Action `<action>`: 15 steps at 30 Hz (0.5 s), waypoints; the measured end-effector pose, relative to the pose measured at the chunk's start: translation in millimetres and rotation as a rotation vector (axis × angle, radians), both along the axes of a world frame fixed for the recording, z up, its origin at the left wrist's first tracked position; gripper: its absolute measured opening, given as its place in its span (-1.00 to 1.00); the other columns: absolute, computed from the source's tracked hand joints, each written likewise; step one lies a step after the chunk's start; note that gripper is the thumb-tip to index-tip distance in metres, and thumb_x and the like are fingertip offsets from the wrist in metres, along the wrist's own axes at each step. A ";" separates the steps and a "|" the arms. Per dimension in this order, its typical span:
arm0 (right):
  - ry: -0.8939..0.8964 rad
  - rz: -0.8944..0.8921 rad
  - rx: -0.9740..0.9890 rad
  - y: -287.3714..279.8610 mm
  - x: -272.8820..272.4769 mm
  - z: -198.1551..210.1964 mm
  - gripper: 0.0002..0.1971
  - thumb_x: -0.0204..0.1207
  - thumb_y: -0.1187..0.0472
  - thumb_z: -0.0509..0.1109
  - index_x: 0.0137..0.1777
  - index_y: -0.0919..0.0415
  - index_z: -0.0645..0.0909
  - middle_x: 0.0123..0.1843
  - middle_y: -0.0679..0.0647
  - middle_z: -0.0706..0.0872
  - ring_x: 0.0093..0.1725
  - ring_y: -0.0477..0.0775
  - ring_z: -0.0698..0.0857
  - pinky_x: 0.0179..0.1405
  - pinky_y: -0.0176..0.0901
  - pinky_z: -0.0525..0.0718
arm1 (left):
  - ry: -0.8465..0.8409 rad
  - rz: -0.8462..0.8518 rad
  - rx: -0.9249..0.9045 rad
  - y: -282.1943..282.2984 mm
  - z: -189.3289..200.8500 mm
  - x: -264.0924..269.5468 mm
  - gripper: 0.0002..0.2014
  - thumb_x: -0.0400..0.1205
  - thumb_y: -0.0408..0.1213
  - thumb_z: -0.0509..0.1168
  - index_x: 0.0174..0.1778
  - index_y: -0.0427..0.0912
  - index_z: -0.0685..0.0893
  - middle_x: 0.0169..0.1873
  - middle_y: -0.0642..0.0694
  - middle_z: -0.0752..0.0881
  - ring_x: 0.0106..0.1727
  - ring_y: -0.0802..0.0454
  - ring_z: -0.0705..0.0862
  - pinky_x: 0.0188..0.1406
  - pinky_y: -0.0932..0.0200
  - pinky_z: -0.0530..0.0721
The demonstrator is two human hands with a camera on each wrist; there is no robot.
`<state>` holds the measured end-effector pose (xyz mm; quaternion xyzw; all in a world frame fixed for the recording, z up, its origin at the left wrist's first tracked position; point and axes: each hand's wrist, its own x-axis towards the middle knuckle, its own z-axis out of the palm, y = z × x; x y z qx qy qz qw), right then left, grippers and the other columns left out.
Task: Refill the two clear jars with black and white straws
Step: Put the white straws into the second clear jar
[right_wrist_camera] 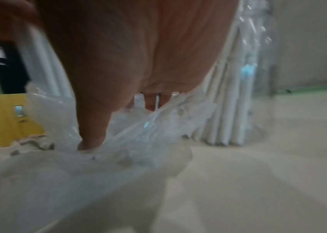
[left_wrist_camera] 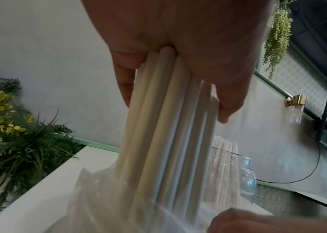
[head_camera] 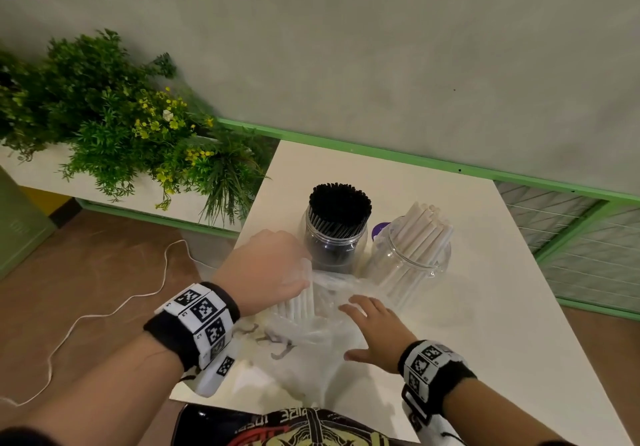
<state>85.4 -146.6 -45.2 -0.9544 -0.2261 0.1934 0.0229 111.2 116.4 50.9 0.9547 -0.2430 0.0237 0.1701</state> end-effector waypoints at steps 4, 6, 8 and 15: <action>0.099 -0.128 0.123 4.1 3.2 -7.1 -0.20 0.43 -0.26 0.40 0.61 -0.08 0.17 0.66 -0.01 0.14 0.62 0.07 0.18 0.59 0.02 0.18 | 0.001 -0.008 -0.038 -2.4 -3.7 0.1 -0.56 0.46 0.29 0.13 0.20 0.24 0.58 0.12 0.26 0.56 0.13 0.15 0.47 0.08 0.34 0.37; 0.075 -0.150 0.128 10.8 6.8 8.2 -0.25 0.43 -0.28 0.37 0.59 -0.09 0.27 0.61 -0.04 0.26 0.58 0.07 0.23 0.55 0.03 0.20 | -0.005 -0.003 -0.046 -2.1 -4.8 0.1 -0.52 0.46 0.30 0.11 0.22 0.20 0.58 0.12 0.24 0.58 0.12 0.12 0.48 0.10 0.35 0.32; 0.027 -0.196 0.247 20.6 8.7 26.8 -0.23 0.36 -0.34 0.34 0.55 -0.08 0.34 0.51 -0.06 0.37 0.50 0.07 0.28 0.48 0.03 0.28 | -0.007 0.001 -0.042 -0.7 -5.2 -0.2 -0.47 0.45 0.32 0.07 0.24 0.16 0.58 0.12 0.21 0.60 0.12 0.10 0.49 0.11 0.34 0.29; 0.138 -0.285 0.999 71.6 18.9 52.5 -0.41 0.35 0.21 0.62 0.36 0.06 0.50 0.26 -0.04 0.63 0.26 -0.14 0.60 0.26 -0.26 0.55 | 0.018 0.007 -0.119 2.8 -4.8 -1.3 -0.44 0.42 0.30 0.09 0.25 0.14 0.58 0.11 0.17 0.67 0.10 0.09 0.52 0.09 0.31 0.32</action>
